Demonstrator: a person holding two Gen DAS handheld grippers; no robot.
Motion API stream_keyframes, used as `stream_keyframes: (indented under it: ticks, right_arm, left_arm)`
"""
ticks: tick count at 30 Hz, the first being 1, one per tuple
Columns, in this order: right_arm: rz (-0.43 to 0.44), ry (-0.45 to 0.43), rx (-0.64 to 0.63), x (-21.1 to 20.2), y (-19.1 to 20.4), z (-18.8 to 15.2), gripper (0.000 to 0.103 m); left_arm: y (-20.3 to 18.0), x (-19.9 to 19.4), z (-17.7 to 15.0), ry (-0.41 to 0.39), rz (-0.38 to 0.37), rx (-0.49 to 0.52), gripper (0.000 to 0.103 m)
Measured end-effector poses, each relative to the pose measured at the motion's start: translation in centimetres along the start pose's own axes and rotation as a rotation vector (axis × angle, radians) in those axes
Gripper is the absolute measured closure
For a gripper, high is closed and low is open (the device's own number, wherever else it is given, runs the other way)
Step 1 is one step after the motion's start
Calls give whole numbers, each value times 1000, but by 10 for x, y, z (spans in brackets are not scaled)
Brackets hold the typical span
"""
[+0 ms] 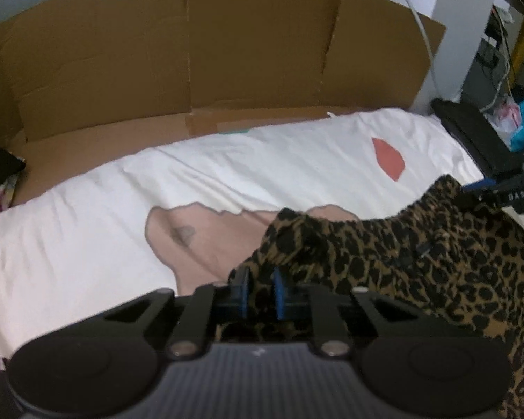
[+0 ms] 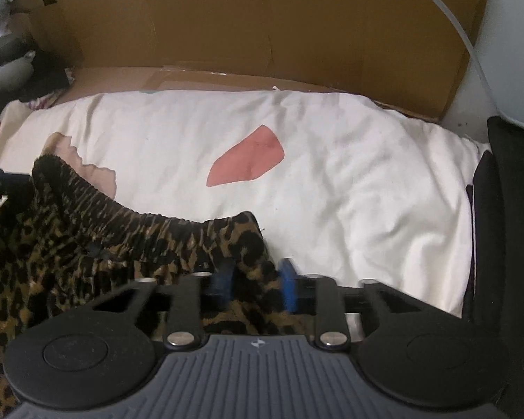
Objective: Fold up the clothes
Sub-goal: 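Lower the garment flat onto the duvet with both tools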
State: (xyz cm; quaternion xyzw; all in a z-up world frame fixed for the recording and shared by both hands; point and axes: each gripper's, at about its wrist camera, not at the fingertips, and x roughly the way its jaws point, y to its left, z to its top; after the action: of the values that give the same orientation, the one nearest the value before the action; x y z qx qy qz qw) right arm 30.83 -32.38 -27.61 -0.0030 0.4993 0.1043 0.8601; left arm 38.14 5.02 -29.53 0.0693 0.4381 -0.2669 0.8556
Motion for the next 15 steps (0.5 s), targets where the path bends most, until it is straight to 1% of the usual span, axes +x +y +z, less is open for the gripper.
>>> stream_keyframes:
  ticks: [1,3,4,6,7,9,10,12,14,15]
  right_arm:
    - [7,-15,7,-3,-2,0,84]
    - [14,-44,52,-8,-9,0,87]
    - [20,-52,85,-10,-14,-1,88]
    - [15,-63,151,-13,-22,-2,90]
    - [9,-62,183,-12,-26,-2,90]
    - [2,-59,246,-12,-33,-3,90]
    - [9,-52,267,-10,-36,-3,89]
    - [5,-43,257,-10,-34,-1,85]
    - [3,-54,244,-13,-30,0,74]
    - [10,-61,242,-16,-28,0,72]
  left_arm:
    - [2,0,0,-6,-4,-21,91]
    - [9,-2,0,-15,-9,-76,94]
    - [13,-3,0,-20,-10,-106,103]
    - [25,-6,-1,-36,43,-177,103]
    - [35,-7,-2,-43,58,-234,103]
    - [52,-11,-4,-49,62,-314,103]
    - [54,-14,-2,-56,51,-315,103]
    - [53,-19,1,-60,21,-302,103]
    - [43,-21,4,-50,8,-249,103]
    - [37,-21,6,-44,-5,-225,102]
